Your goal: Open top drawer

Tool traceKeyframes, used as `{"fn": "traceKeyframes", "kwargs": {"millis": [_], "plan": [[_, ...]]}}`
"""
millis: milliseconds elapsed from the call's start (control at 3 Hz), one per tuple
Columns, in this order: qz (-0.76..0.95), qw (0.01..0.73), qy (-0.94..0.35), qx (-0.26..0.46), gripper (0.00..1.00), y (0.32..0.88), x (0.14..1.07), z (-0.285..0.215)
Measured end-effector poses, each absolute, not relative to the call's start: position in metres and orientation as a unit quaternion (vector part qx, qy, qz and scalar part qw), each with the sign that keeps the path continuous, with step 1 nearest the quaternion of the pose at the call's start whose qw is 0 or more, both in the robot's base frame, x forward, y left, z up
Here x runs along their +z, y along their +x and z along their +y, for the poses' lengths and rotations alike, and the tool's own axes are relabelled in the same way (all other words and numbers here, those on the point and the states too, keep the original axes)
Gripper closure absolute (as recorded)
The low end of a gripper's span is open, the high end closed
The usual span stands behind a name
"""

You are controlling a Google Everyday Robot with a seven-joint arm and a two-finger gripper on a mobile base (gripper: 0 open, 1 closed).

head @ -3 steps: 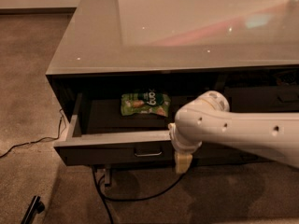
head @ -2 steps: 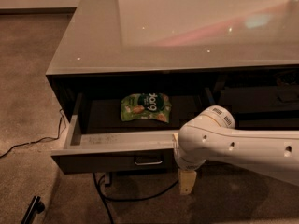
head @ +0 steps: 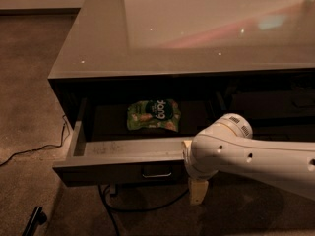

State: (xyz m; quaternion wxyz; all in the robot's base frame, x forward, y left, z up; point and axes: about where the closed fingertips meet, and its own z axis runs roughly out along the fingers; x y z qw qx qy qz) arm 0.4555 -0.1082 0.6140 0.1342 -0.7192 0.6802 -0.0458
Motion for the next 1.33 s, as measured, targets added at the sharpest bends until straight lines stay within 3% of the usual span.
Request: {"fn": "traceKeyframes", "kwargs": {"millis": [333,1333], "plan": [[0.679,0.148,-0.716,-0.062,0.19,0.455,0.627,-0.109],[0.654,0.182,-0.718,-0.152,0.88,0.441,0.701,-0.107]]}}
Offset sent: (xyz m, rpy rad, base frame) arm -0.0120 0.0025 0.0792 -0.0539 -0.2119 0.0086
